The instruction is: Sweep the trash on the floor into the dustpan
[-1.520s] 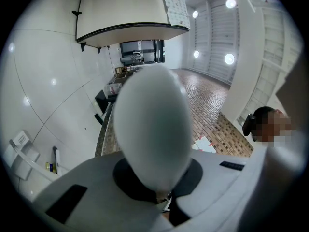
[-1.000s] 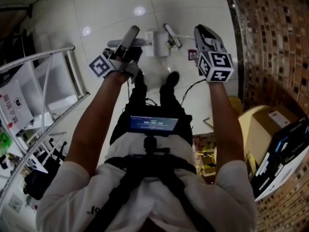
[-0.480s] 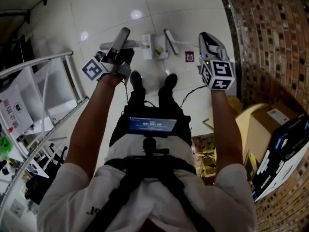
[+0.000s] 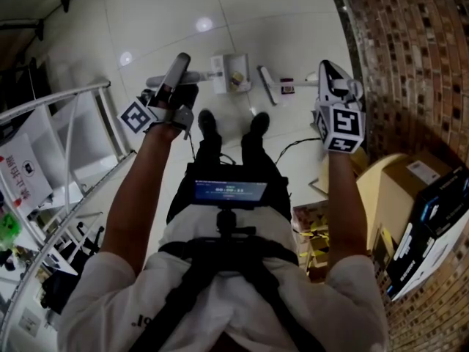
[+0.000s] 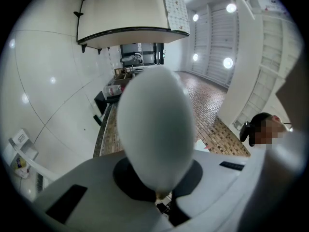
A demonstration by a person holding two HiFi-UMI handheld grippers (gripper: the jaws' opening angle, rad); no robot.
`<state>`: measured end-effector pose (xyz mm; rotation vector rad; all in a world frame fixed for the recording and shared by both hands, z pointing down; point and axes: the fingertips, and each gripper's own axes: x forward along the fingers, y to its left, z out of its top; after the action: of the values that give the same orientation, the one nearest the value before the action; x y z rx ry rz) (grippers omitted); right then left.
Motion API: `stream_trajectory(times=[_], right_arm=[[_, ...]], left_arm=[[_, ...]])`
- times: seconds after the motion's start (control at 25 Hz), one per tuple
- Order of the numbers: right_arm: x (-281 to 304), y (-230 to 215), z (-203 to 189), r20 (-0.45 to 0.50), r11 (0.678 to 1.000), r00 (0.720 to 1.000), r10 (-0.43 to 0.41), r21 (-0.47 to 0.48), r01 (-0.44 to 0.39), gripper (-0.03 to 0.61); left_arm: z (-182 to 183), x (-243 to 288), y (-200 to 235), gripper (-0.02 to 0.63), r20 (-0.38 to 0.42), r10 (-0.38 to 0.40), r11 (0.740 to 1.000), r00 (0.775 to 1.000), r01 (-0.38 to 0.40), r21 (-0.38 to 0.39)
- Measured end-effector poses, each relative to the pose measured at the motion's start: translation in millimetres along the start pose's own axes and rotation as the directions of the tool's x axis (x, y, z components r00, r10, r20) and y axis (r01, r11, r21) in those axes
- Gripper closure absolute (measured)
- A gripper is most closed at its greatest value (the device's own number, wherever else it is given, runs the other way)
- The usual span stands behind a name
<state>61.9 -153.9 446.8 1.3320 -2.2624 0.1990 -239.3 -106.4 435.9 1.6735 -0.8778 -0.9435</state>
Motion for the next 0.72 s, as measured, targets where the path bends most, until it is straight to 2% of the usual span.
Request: stream_trajectory(times=[0.36, 0.72], right_arm=[[-43.2, -33.6, -17.3, -0.033, 0.993, 0.993, -0.113, 0.032, 0.114, 0.571], [-67.5, -62.1, -31.4, -0.043, 0.982, 0.981, -0.188, -0.011, 0.187, 0.571]], left_arm=[[-14.7, 11.8, -6.2, 0.614, -0.064, -0.019, 1.000, 0.998, 0.017, -0.024], [-51.1, 32.5, -16.4, 0.614, -0.150, -0.038, 0.998, 0.988, 0.031, -0.049]])
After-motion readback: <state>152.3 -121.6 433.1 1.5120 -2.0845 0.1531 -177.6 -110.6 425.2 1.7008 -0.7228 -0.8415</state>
